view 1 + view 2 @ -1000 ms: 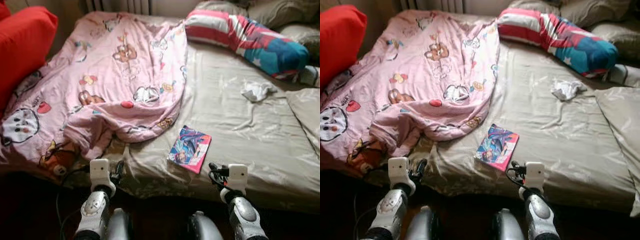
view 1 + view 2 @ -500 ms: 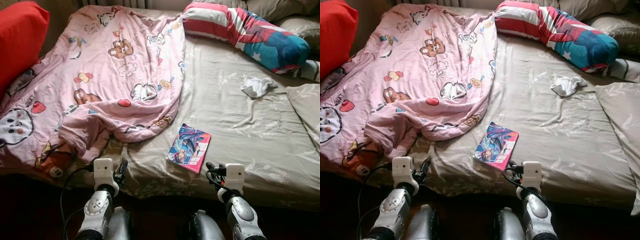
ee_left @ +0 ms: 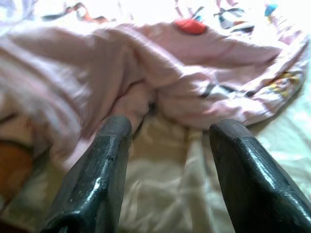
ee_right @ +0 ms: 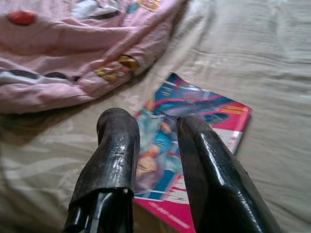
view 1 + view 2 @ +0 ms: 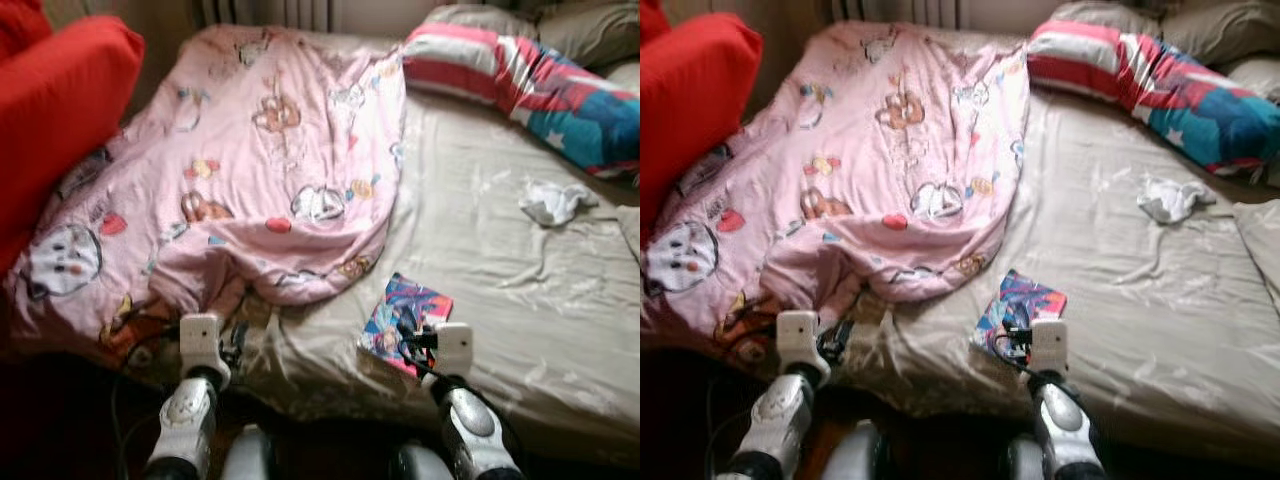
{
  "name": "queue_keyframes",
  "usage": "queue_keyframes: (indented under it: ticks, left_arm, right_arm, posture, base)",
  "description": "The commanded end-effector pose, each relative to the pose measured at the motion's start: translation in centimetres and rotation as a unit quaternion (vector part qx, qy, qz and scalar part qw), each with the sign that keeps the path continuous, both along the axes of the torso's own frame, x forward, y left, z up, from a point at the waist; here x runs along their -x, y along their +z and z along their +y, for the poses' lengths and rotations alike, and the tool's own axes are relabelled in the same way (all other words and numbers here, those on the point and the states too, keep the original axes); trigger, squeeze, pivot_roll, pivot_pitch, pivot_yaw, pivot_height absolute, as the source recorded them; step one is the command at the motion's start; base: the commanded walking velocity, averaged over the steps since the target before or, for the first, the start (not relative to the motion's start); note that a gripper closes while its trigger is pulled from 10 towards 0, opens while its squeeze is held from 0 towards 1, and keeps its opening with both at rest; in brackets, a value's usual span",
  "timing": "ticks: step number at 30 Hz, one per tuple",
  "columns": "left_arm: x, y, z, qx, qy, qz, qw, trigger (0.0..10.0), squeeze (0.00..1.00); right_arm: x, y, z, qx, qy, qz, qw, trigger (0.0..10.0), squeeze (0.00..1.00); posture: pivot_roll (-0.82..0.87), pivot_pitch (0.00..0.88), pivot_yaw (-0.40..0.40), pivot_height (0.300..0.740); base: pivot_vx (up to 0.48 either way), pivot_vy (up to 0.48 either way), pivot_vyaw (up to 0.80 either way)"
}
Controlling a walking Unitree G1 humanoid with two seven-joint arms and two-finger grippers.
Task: Clean up the room
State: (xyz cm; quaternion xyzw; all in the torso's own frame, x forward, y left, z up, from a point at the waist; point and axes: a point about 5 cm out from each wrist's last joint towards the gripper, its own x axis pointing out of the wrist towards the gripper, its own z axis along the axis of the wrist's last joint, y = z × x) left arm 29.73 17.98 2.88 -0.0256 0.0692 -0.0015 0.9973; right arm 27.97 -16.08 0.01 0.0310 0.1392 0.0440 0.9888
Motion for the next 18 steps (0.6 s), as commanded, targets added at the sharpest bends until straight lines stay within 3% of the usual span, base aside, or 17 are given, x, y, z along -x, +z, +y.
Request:
queue_keyframes:
  ticks: [1, 18]
  left_arm:
    - [0.51, -0.77, -0.41, 0.007, -0.002, 0.018, 1.000, 10.0, 0.00]
    - [0.51, -0.77, -0.41, 0.007, -0.002, 0.018, 1.000, 10.0, 0.00]
  right_arm:
    - [0.55, -0.61, -0.54, -0.002, -0.014, 0.017, 1.000, 10.0, 0.00]
    - [0.55, -0.61, -0.54, -0.002, -0.014, 0.017, 1.000, 10.0, 0.00]
  posture:
    - [-0.08, 0.190, -0.001, 0.645]
    - [-0.08, 0.190, -0.001, 0.645]
  base:
    - [0.270, 0.000, 0.00]
    - [0.270, 0.000, 0.00]
